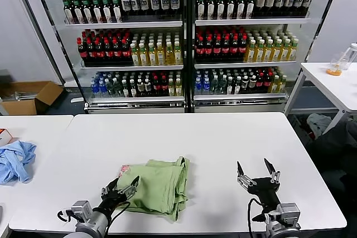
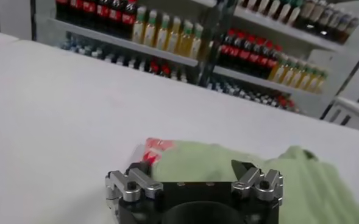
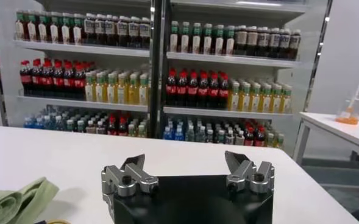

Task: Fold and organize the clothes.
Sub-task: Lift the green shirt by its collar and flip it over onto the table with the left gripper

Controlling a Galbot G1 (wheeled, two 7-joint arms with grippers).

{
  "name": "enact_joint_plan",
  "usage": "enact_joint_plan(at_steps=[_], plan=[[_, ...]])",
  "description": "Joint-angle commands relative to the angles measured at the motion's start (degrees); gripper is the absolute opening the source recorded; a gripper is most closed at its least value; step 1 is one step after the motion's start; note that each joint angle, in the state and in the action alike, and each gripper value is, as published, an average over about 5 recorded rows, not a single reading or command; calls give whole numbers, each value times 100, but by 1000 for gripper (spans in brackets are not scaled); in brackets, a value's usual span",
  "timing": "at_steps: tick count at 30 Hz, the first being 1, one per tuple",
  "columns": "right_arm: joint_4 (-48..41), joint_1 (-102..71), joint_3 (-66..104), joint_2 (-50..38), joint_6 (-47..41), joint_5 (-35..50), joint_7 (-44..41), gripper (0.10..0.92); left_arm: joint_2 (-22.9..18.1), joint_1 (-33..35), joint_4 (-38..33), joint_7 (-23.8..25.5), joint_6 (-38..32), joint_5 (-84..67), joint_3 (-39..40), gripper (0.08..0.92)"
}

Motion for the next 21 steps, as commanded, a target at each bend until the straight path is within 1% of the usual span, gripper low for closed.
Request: enact_joint_plan(at_steps=[1,7,10,21], plan=[[53,-69,41,11,7,-17,-4,823,1,-102,349,-109,15,142,3,823],[104,-133,86,21,16,-24,-7,823,-7,-18,257,11,44,-167,25,822],[125,-150,102,23,16,-24,-7,823,-29,-19,255,80,45,-357,7,782],[190,-212,156,15,22,-21,-6,823,-77,-145,345,209,88,-1145,-157,463]])
